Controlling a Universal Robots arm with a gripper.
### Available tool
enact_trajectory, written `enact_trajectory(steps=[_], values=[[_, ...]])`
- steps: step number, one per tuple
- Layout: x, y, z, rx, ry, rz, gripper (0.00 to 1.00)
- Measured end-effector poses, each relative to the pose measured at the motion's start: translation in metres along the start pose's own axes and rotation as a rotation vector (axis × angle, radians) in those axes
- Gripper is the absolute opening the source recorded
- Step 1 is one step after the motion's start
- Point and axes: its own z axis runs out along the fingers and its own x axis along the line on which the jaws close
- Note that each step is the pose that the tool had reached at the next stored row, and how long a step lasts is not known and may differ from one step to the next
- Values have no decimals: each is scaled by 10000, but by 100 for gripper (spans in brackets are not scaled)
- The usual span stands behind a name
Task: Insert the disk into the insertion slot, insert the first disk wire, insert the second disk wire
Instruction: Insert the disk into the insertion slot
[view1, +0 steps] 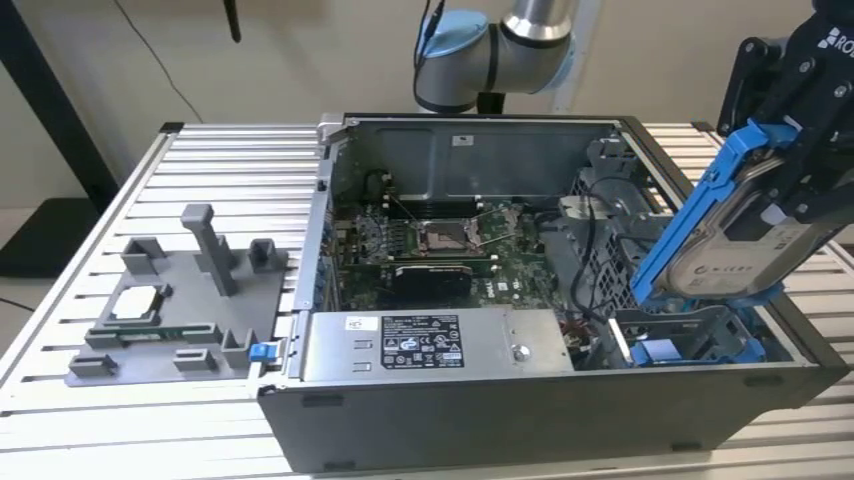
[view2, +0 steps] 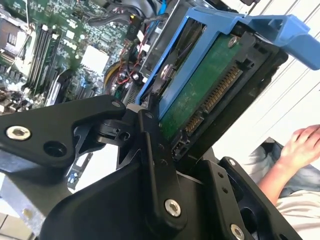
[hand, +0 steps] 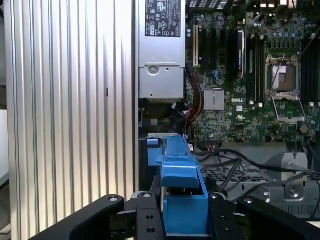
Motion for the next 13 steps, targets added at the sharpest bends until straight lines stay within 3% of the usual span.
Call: enact_trajectory(steps=[5, 13], values=[[3, -4, 87, 4, 117, 1, 0], [7, -11, 231, 14, 122, -17, 0]])
